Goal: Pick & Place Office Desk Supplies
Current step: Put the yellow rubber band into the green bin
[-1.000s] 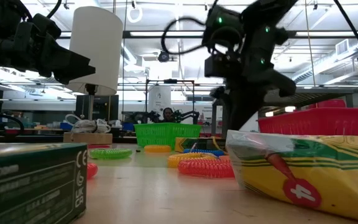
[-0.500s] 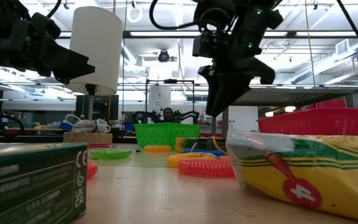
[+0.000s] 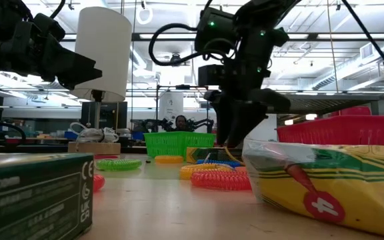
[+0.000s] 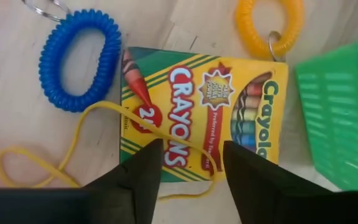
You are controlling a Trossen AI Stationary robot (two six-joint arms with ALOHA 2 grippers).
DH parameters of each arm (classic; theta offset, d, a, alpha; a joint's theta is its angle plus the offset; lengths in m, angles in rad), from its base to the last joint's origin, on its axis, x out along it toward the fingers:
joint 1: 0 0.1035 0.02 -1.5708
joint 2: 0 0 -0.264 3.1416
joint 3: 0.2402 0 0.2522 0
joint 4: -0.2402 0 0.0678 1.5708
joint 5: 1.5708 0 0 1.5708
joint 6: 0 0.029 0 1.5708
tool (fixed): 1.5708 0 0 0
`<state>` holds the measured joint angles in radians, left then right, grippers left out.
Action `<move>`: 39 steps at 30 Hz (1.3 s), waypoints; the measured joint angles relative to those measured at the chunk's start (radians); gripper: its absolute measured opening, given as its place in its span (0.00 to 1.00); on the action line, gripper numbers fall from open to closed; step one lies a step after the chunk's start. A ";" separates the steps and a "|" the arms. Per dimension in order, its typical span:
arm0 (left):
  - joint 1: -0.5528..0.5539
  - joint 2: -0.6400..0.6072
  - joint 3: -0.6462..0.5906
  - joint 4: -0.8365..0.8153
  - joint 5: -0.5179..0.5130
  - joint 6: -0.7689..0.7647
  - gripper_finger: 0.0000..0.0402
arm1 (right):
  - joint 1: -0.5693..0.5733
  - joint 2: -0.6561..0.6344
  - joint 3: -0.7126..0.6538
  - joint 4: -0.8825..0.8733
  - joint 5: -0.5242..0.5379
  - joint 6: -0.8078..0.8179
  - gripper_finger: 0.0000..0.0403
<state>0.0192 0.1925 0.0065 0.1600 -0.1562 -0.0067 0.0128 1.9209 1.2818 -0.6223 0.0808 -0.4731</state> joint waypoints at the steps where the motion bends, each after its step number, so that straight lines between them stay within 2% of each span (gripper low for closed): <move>1: 0.000 0.000 0.000 0.000 0.000 0.000 0.60 | 0.000 0.002 0.003 0.000 0.000 -0.010 0.44; 8: 0.000 0.000 0.000 0.000 0.000 0.001 0.60 | -0.004 0.003 0.003 -0.024 -0.042 -0.041 0.32; 12: 0.000 0.000 0.000 0.000 0.000 0.006 0.60 | -0.004 0.003 0.003 -0.037 -0.058 -0.042 0.20; 15: 0.000 0.000 0.000 0.000 0.000 0.006 0.60 | -0.003 0.003 0.003 -0.044 -0.059 -0.042 0.06; 17: 0.000 0.000 0.000 0.000 0.000 0.006 0.60 | -0.003 0.004 0.003 -0.044 -0.057 -0.043 0.02; 22: 0.000 0.000 0.000 0.000 0.000 0.005 0.60 | 0.004 0.009 0.037 -0.110 -0.052 -0.040 0.01; 28: 0.000 0.000 0.000 0.000 0.000 0.005 0.60 | 0.056 0.008 0.120 -0.218 0.034 -0.048 0.01; 32: 0.000 0.000 0.000 0.000 0.000 0.005 0.60 | 0.098 0.008 0.131 -0.220 0.035 -0.048 0.01; 35: 0.000 0.000 0.000 0.000 0.000 0.007 0.60 | 0.133 0.011 0.131 -0.213 0.036 -0.061 0.04; 39: 0.000 0.000 0.000 0.000 0.000 0.010 0.60 | 0.181 0.029 0.132 -0.187 0.097 -0.080 0.14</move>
<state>0.0192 0.1923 0.0066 0.1596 -0.1566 0.0036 0.1933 1.9494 1.4137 -0.8088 0.1781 -0.5533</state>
